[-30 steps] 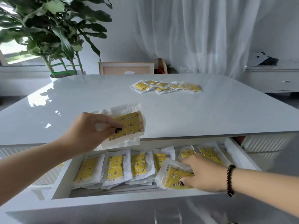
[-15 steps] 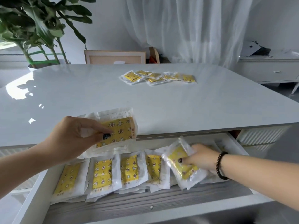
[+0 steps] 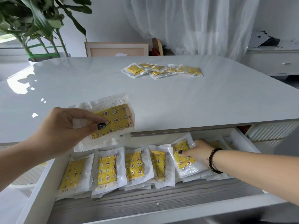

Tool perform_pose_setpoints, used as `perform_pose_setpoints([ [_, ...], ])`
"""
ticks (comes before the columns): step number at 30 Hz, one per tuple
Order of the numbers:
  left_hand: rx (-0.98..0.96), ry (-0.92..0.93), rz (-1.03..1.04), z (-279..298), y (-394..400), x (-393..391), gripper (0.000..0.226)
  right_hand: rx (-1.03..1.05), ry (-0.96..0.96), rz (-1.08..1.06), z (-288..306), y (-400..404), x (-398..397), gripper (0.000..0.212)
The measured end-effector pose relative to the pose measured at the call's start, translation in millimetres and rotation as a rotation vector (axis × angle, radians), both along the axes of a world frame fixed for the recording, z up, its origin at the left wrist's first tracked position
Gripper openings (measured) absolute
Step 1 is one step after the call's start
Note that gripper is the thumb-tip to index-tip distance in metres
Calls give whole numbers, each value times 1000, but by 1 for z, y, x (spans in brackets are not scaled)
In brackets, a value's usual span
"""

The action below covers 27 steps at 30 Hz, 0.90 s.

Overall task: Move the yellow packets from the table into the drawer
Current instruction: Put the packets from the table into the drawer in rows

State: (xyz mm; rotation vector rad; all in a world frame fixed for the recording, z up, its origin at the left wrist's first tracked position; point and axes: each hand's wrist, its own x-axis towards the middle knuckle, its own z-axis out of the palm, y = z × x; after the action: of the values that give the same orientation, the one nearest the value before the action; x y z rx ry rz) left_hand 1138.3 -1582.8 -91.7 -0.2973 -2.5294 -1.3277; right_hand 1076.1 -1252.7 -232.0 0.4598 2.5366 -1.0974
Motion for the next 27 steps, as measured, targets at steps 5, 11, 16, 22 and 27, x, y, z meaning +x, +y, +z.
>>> perform_pose_setpoints([
  [5, 58, -16, -3, 0, -17, 4, 22, 395, 134, 180, 11, -3, 10, 52],
  [11, -175, -197, -206, 0, -49, 10, 49, 453, 165, 182, 35, -2, 17, 67],
  [16, -174, -341, -360, -12, -46, 13, 14, 686, 357, 622, 87, -34, 47, 25],
  [22, -81, -474, -356, -28, -38, 11, 34, 205, 374, 861, 110, -105, 83, 65],
  [27, 245, -600, -336, -33, -35, 10, 51, -148, 140, 676, 85, -127, 81, 91],
])
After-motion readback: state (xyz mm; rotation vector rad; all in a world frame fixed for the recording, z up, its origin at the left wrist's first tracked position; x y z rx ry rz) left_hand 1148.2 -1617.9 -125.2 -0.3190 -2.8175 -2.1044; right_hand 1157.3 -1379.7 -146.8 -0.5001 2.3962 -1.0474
